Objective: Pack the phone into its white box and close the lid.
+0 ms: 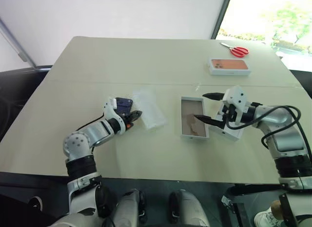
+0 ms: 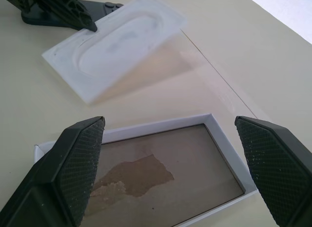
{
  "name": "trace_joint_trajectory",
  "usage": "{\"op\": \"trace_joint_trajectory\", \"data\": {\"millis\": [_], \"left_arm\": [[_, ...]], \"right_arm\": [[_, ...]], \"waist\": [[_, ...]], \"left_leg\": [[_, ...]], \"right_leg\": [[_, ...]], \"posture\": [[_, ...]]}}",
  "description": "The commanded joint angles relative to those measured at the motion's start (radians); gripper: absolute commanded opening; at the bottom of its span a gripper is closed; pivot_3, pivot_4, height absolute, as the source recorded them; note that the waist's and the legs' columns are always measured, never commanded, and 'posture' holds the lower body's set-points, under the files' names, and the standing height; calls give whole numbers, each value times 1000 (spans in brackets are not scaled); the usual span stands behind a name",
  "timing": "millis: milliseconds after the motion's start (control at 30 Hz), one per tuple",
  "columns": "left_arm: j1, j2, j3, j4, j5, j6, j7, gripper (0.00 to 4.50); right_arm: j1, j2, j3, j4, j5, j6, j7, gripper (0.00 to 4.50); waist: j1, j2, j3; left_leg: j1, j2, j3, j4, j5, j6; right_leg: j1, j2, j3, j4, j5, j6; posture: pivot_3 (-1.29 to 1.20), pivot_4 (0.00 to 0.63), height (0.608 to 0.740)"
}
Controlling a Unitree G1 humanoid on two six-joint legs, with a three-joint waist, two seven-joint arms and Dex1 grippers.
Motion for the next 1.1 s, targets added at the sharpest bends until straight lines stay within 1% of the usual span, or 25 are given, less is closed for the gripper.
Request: {"op": "trace_joint_trajectory", "data": {"millis": [33,200,300,400,567,633,800,900,1033,1067,1100], "left_arm": [[13,7,-16,-5,8,-5,6,76],[1,-4,17,-7,-47,-21,15,76],[-8,5,20,-20,-76,-4,14,76],[-19,25,29,-11,-80,-2,32,76],[-47,72,40,-1,-100,8,21,76],[-65,88,46,8,-114,12,26,76],[-88,108,40,3,-145,21,30,76],[-86,124,19,-2,-111,-4,30,0],[-80,135,-1,-10,-105,-20,15,0],[-78,135,-7,-14,-103,-23,13,0],[-76,135,-11,-17,-101,-27,11,0]], "right_arm": [[-2,-3,-19,-28,1,-18,-4,4500],[-5,2,-15,-28,3,-17,-8,4500],[0,6,-11,-32,15,4,1,4500],[23,2,-5,-77,69,100,35,4500],[109,-35,40,-219,131,237,122,4500],[131,-46,66,-238,104,230,132,4500],[124,-34,118,-171,5,157,104,4500],[118,-40,150,-115,-64,82,101,3655],[115,-41,145,-93,-60,78,123,1672],[113,-42,147,-86,-67,71,122,1109],[112,-42,149,-81,-74,64,123,706]], "waist": [[0,0,0],[1,0,0],[0,0,0],[2,-1,0],[2,-1,0],[3,-1,0],[2,-1,0],[2,-1,1],[2,-1,1],[3,-1,1],[3,-1,1]], "left_leg": [[0,0,0,0,0,0],[0,0,0,0,0,0],[0,0,0,0,0,0],[0,0,0,0,0,0],[-1,0,-1,0,0,0],[-1,0,-1,0,0,0],[-1,0,-1,0,0,0],[-1,0,-1,0,0,0],[-1,0,-1,0,0,0],[-1,0,-1,0,0,0],[-1,0,-1,0,0,0]], "right_leg": [[0,0,0,0,0,0],[0,0,0,0,0,0],[0,0,0,0,0,0],[0,0,0,0,0,0],[0,0,0,-1,0,0],[0,0,-1,-1,0,0],[0,-1,-1,-1,0,0],[0,0,-1,-1,0,0],[0,0,-1,-1,0,0],[0,0,-1,-1,0,0],[0,0,-1,-1,0,0]], "posture": [[0,150,738],[0,150,738],[0,150,738],[0,150,738],[0,150,738],[0,150,738],[0,150,738],[0,150,738],[0,150,738],[0,150,738],[0,150,738]]}}
